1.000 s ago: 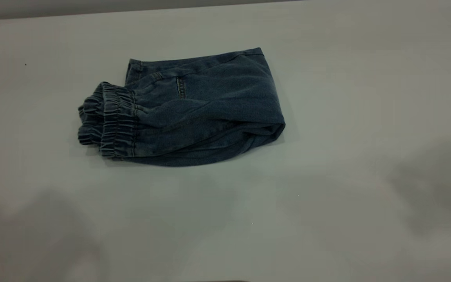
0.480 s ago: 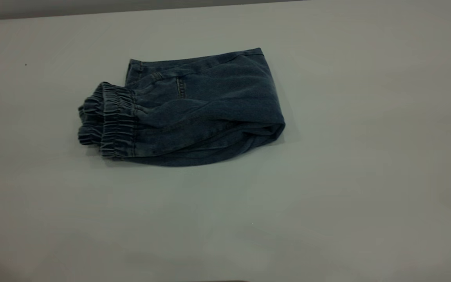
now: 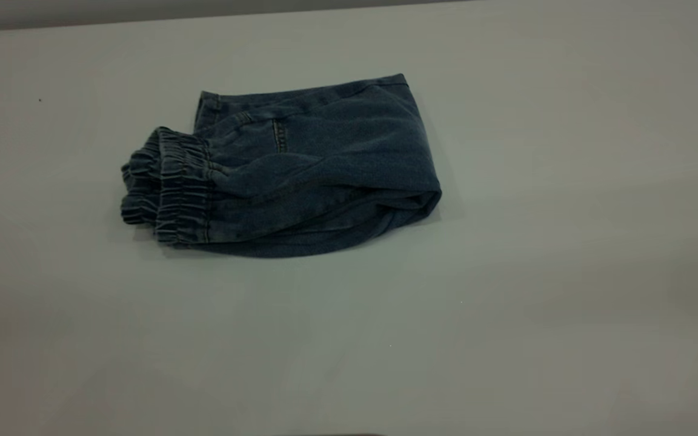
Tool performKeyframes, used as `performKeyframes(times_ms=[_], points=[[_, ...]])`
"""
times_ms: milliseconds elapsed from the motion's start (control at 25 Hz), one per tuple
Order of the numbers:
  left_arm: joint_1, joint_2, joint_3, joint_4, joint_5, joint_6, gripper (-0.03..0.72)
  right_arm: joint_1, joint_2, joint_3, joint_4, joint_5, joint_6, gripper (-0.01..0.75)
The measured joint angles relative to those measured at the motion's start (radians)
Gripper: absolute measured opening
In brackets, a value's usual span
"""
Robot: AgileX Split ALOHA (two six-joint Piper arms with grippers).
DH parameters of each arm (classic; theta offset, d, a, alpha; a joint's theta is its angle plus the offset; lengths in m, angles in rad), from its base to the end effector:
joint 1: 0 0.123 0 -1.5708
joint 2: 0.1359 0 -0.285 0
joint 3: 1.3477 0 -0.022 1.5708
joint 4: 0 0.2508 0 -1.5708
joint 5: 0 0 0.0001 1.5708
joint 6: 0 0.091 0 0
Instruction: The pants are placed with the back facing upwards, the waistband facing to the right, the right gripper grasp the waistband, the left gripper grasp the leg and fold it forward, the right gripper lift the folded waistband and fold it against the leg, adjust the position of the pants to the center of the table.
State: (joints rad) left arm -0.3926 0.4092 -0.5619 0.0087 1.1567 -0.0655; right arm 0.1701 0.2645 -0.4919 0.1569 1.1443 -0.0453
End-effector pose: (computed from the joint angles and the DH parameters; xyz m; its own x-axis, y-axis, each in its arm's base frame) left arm 0.0464 -0.0185 0.2795 -0.7553 0.2457 -0.6076 0.3319 0.9428 -0.0314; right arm 0.0276 0.0179 0.2664 -0.7291 -0.1051 -0.6763 -0.2481 0.9615 0.1181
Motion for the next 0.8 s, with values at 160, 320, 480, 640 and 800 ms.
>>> performKeyframes(times_ms=[160, 320, 480, 640, 800], points=[[0.000, -0.043, 0.066, 0.000, -0.030, 0.000, 0.463, 0.000, -0.010, 0.018, -0.001, -0.014, 0.000, 0.506], [0.000, -0.046, 0.067, 0.002, -0.043, 0.000, 0.463, 0.000, -0.010, 0.018, 0.007, -0.016, 0.000, 0.506], [0.000, -0.046, 0.067, 0.002, -0.044, 0.000, 0.463, 0.000, -0.010, 0.018, 0.008, -0.016, 0.000, 0.506], [0.000, -0.046, 0.067, 0.002, -0.044, 0.000, 0.463, 0.000, -0.010, 0.018, 0.013, -0.016, 0.000, 0.506], [0.000, -0.046, 0.067, 0.002, -0.044, -0.001, 0.463, 0.000, -0.010, 0.018, 0.015, -0.016, 0.000, 0.506]])
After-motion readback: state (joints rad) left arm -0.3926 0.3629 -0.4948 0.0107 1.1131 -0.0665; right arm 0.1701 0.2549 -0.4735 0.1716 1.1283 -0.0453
